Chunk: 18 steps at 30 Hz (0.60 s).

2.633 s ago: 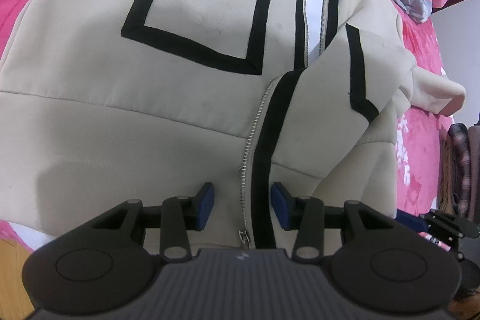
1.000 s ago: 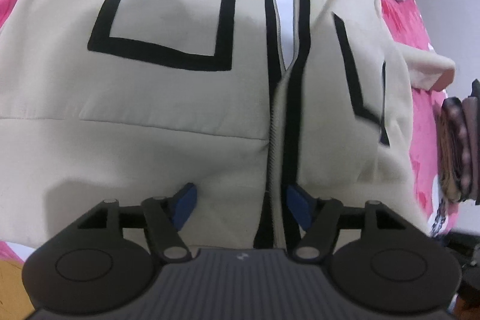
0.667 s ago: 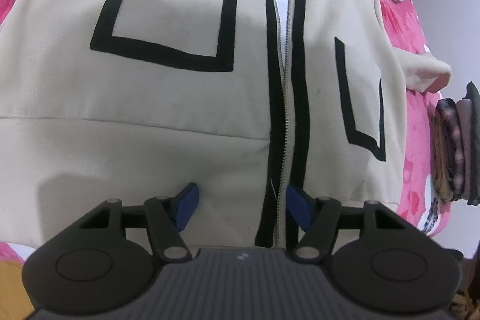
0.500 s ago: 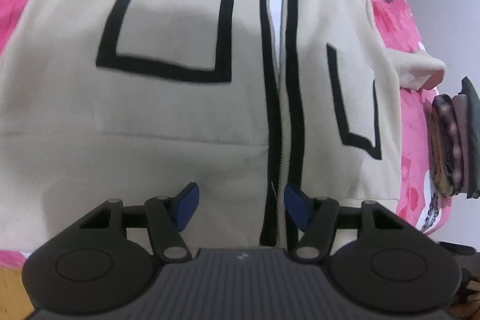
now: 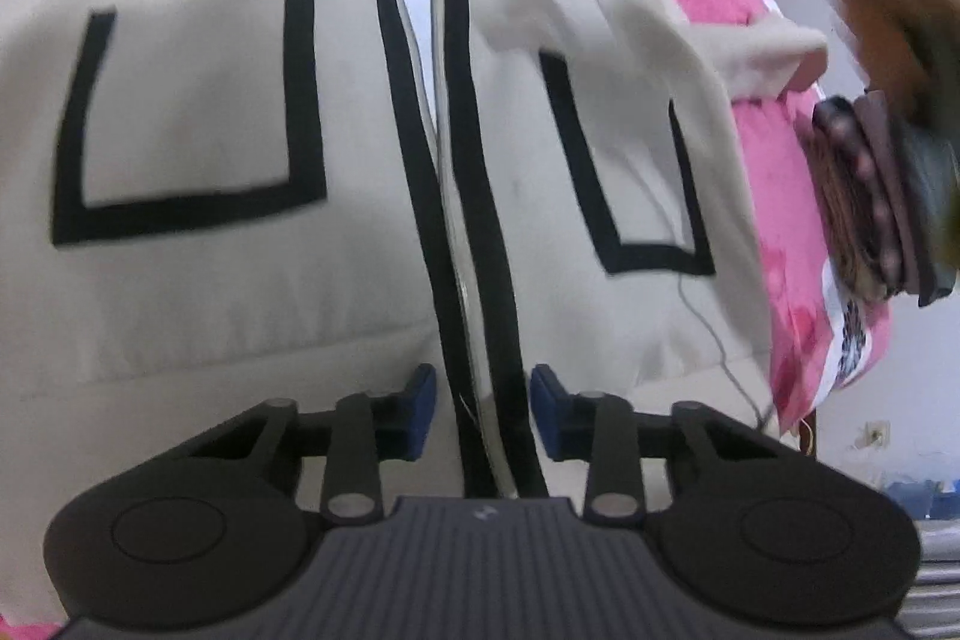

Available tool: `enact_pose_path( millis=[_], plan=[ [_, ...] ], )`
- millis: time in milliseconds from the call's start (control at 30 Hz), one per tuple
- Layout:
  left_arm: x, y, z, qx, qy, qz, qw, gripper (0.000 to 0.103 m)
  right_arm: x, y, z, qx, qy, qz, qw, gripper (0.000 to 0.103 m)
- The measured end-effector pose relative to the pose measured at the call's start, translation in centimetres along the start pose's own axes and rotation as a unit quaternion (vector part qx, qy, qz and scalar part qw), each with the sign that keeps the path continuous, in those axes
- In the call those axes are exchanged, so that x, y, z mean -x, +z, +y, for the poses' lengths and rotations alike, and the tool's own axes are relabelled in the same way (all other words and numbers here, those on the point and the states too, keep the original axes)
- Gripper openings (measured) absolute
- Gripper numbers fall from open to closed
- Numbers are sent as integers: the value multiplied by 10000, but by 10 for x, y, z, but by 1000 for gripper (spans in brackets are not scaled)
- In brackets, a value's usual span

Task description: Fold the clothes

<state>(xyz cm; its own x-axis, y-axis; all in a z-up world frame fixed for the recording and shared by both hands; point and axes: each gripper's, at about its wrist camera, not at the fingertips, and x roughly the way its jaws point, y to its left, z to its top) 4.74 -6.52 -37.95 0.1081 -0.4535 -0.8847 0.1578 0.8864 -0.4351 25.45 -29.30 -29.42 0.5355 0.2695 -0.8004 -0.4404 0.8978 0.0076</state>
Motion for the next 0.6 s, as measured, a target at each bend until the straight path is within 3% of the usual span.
enact_pose_path(
  millis=[167,333,367,400,467,600],
  plan=[
    [-5,-4,4,49,-159,51,9998,33,-85,44,27,403,-414,53,9983,60],
    [-8,-3,7,13,-339,105,9994,33,-123,49,5,-154,-757,114,9969,58],
    [-8,-4,8,-7,-374,107,9992,33,-130,50,0,-266,-825,126,9962,54],
    [-8,-4,10,-27,-409,109,9991,33,-138,50,-5,-377,-894,139,9952,38],
    [-11,-1,12,46,-467,106,9988,33,-137,52,-17,-703,-865,56,9938,16],
    [-10,-3,18,353,-518,10,9980,32,-114,48,-49,-1441,-91,-423,9886,13]
  ],
)
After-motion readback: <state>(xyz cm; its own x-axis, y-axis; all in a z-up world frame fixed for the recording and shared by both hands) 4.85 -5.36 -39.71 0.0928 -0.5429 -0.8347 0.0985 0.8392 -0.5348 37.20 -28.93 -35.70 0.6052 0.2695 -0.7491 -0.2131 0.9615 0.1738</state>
